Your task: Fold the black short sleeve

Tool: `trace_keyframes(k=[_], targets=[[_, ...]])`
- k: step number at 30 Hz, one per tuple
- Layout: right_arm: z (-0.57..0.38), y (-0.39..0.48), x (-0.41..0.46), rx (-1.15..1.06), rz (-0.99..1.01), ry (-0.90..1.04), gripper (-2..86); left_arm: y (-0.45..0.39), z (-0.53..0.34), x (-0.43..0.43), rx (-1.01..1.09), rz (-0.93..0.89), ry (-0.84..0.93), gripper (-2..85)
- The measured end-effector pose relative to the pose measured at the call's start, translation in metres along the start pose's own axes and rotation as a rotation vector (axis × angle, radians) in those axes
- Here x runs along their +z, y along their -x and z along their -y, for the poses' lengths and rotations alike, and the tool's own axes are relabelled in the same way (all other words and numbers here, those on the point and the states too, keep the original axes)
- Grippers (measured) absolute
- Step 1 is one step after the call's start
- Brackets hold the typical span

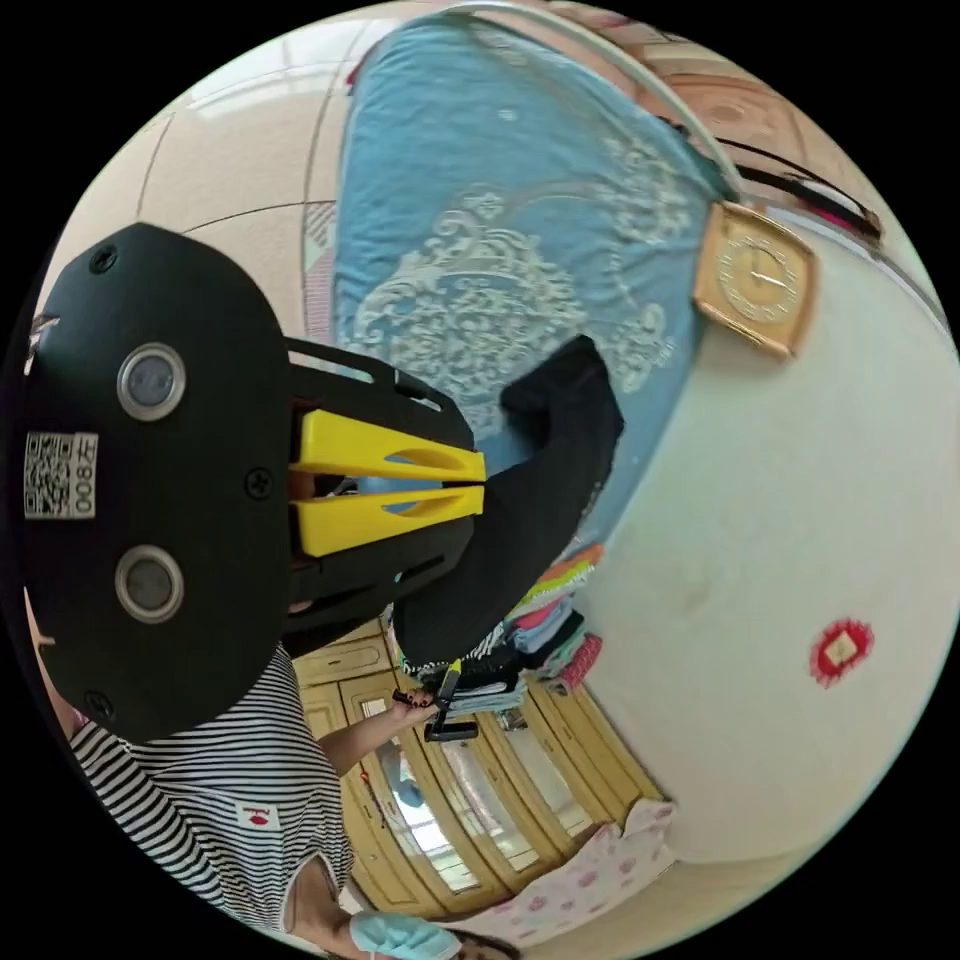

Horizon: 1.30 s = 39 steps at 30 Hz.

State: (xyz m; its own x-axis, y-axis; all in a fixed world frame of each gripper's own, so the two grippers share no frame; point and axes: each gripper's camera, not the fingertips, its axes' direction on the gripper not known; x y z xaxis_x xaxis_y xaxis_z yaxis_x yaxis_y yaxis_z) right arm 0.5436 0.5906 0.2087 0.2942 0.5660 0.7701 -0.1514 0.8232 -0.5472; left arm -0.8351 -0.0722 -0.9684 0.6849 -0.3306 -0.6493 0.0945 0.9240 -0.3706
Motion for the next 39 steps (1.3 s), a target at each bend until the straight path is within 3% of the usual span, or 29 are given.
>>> trace_keyframes(k=[2,5,15,19,23,30,35,39], targets=[[-0.019,-0.024,0.047,0.103,0.004,0.118,0.6,0.056,-0.042,0.057,-0.237,-0.027,0.126,0.6],[-0.037,-0.055,0.097,0.241,0.001,0.251,0.6,0.086,-0.069,0.094,-0.361,0.0,0.185,1.0],[-0.021,-0.071,0.136,0.289,-0.068,0.374,0.9,0.114,-0.038,0.13,-0.385,0.022,0.177,6.0],[-0.007,-0.065,0.13,0.307,-0.115,0.326,0.6,0.128,0.005,0.13,-0.367,0.039,0.079,7.6],[0.026,-0.049,0.119,0.26,-0.139,0.231,1.3,0.144,0.075,0.172,-0.324,0.057,0.097,8.3],[0.161,-0.019,0.14,0.05,-0.3,0.074,5.5,0.17,0.181,0.272,-0.336,0.09,0.101,7.9],[0.235,-0.033,0.18,0.019,-0.346,0.083,8.1,0.171,0.227,0.342,-0.284,0.236,0.184,3.8],[0.271,-0.033,0.209,-0.033,-0.415,0.095,5.0,0.169,0.238,0.366,-0.245,0.235,0.19,1.9]])
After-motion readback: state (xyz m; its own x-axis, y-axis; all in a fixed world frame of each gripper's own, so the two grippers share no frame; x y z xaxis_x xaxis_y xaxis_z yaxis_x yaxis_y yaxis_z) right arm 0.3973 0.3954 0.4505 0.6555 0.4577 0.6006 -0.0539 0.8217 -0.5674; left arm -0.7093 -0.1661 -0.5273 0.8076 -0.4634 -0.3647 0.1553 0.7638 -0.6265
